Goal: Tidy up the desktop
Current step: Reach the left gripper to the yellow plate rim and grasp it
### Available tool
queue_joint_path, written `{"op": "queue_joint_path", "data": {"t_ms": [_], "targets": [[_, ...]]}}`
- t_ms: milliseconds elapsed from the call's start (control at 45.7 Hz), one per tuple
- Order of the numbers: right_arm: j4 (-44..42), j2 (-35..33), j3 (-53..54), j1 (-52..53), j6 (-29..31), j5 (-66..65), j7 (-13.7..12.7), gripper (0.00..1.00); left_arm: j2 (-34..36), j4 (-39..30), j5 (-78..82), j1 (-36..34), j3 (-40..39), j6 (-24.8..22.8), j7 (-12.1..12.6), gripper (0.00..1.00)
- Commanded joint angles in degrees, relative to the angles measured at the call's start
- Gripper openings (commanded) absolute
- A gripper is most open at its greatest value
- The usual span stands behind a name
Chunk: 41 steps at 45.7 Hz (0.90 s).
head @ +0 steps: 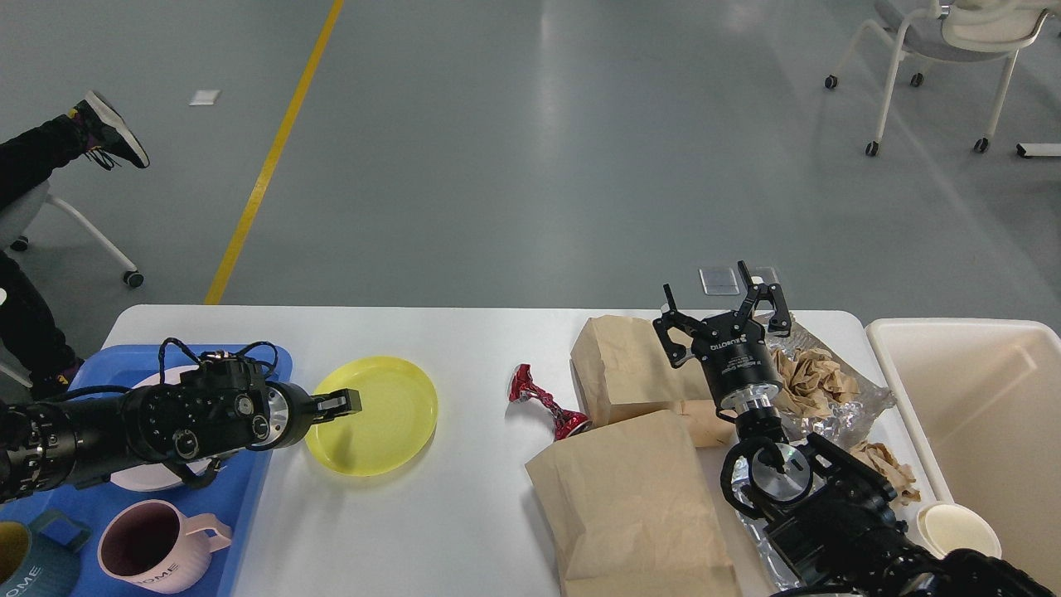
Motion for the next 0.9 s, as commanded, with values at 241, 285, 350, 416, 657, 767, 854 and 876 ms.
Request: {"op": "queue_joint_path", "data": {"t_ms": [241,285,350,416,657,767,854,876], "targets": [[0.0,0.0,0.0,0.0,0.0,0.0,0.0,1.00,0.5,0.1,-1.6,0.5,-0.6,-0.2,-0.1,0.71],[0.0,0.0,0.0,0.0,0.0,0.0,0.0,1.00,0.7,0.1,-1.7,0.5,-0.6,-0.3,-0.1,0.71],[0.0,0.0,0.0,0.0,0.0,0.0,0.0,1.00,0.7,0.1,-1.7,0.5,-0.6,-0.3,-0.1,0.71],[0.0,0.0,0.0,0.0,0.0,0.0,0.0,1.00,0.8,0.1,-1.8,0.5,-0.7,-0.3,-0.1,0.71],[0.0,0.0,0.0,0.0,0.0,0.0,0.0,1.00,1.1,0.1,-1.8,0.5,-0.8,-0.6,-0.1,0.71],[0.0,0.0,0.0,0.0,0.0,0.0,0.0,1.00,2.2,0.1,-2.2,0.4,-0.9,-1.0,-0.2,0.71],[0.0,0.0,0.0,0.0,0.0,0.0,0.0,1.00,2.8,0.1,-2.2,0.4,-0.9,-1.9,-0.3,0.71],[0.0,0.0,0.0,0.0,0.0,0.0,0.0,1.00,3.0,0.1,-2.2,0.4,-0.9,-1.9,-0.3,0.71]]}}
